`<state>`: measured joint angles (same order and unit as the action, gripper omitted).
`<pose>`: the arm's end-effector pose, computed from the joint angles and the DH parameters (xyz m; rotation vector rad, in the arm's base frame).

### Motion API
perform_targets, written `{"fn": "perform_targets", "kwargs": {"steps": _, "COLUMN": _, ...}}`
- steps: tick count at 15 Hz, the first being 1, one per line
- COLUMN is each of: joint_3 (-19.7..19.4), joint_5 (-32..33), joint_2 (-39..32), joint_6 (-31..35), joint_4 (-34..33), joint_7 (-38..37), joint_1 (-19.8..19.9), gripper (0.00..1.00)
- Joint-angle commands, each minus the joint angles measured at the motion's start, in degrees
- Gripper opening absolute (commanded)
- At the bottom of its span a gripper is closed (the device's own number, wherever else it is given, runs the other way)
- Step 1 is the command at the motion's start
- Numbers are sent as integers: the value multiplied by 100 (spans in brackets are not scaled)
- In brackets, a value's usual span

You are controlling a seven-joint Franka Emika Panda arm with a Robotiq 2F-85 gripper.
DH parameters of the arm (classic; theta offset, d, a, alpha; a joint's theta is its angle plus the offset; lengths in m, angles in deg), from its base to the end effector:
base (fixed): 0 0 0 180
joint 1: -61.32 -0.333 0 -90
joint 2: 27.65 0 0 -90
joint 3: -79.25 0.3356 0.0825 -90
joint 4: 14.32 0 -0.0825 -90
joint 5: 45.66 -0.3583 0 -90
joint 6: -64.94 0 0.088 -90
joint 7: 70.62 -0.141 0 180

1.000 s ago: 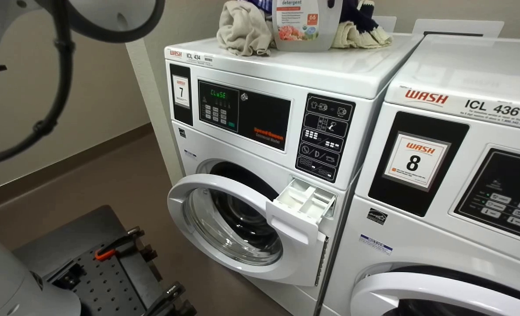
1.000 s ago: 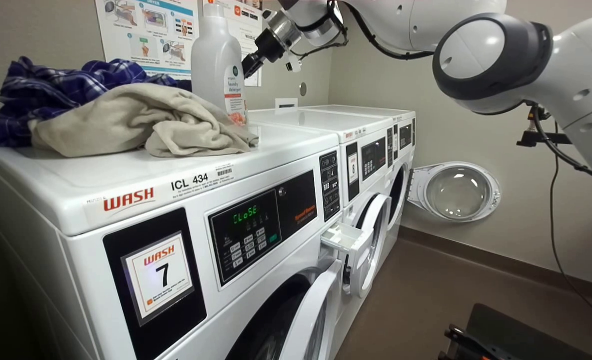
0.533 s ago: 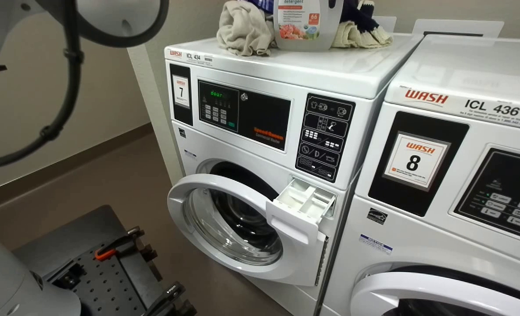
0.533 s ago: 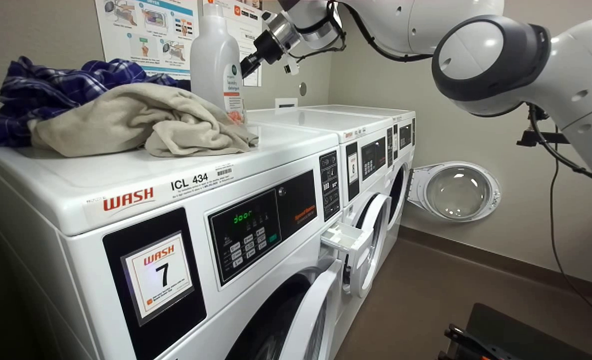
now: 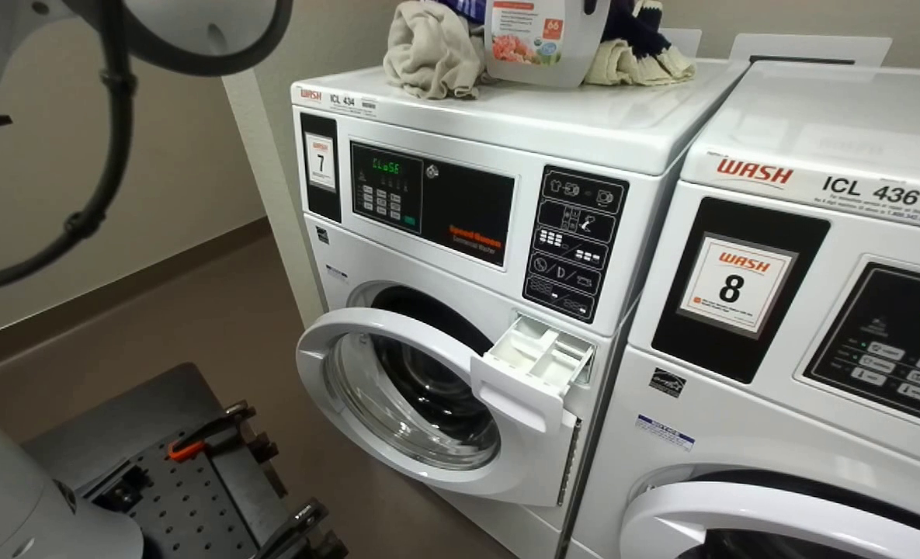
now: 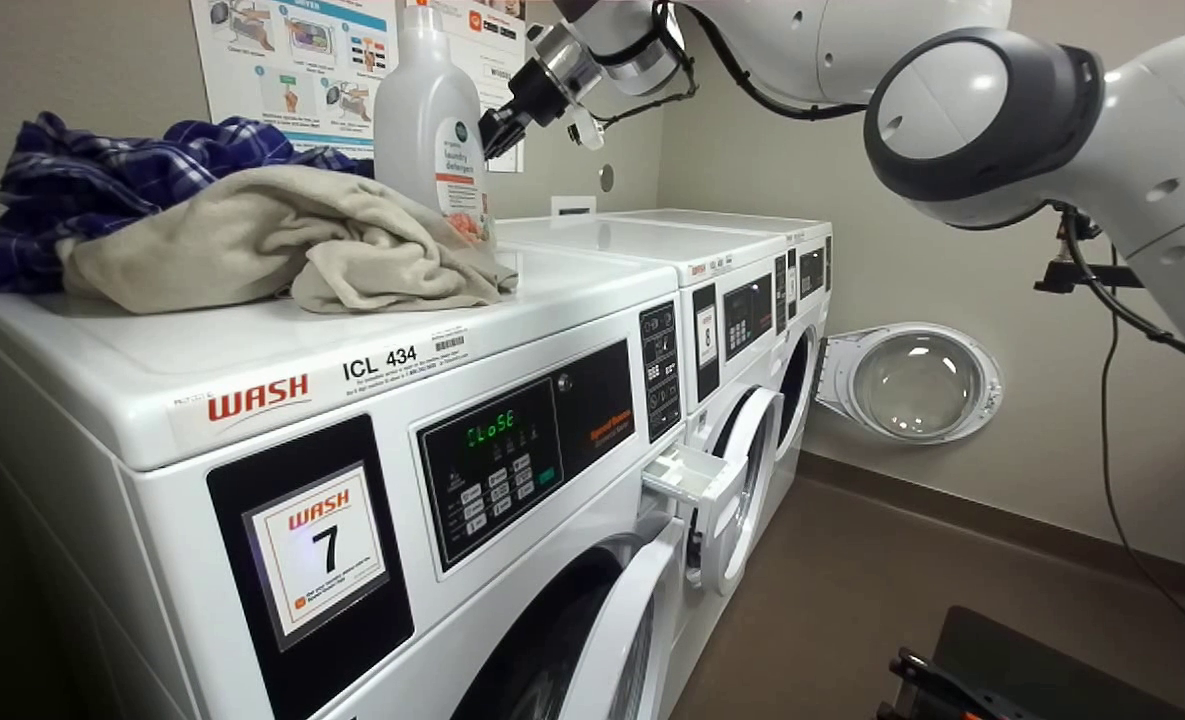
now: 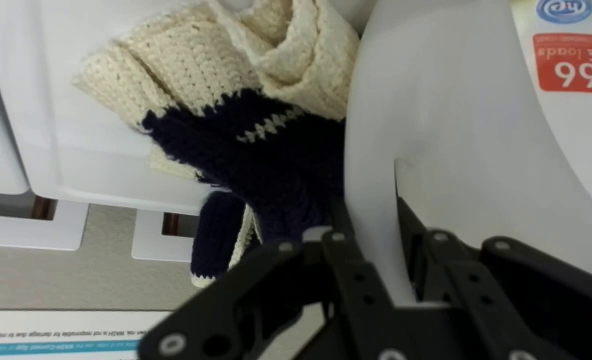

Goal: Pour some of the detergent in the detergent tray

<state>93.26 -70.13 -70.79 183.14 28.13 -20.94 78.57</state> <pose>0.7799 -0.1018 0.5815 -2.5615 -0.7974 -1.1074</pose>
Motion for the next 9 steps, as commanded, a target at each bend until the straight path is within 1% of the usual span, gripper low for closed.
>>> {"fn": "perform_targets", "kwargs": {"steps": 1, "joint_3": -196, "joint_5": 151, "joint_2": 430, "joint_6": -20, "joint_4": 322, "joint_7": -735, "joint_1": -94, "gripper": 6}}
{"fn": "perform_targets", "kwargs": {"steps": 9, "joint_3": -357, "joint_5": 692, "joint_2": 865, "joint_6": -298, "joint_4": 369, "joint_7": -1514, "joint_1": -284, "gripper": 6}}
